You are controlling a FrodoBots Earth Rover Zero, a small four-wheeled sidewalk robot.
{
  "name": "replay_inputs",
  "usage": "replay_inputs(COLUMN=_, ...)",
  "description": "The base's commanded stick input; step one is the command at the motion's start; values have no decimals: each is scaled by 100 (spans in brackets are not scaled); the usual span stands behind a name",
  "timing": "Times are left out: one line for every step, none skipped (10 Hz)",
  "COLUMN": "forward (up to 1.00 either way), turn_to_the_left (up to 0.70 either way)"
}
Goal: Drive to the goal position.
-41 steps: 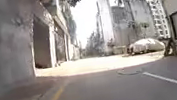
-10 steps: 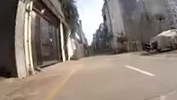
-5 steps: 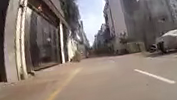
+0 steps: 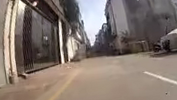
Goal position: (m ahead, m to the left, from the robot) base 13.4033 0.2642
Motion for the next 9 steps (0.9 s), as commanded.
replay_inputs(forward=100, turn_to_the_left=6)
replay_inputs(forward=100, turn_to_the_left=-23)
replay_inputs(forward=100, turn_to_the_left=-34)
replay_inputs(forward=100, turn_to_the_left=-13)
replay_inputs(forward=100, turn_to_the_left=6)
replay_inputs(forward=100, turn_to_the_left=6)
replay_inputs(forward=100, turn_to_the_left=-1)
replay_inputs(forward=100, turn_to_the_left=1)
replay_inputs(forward=100, turn_to_the_left=-6)
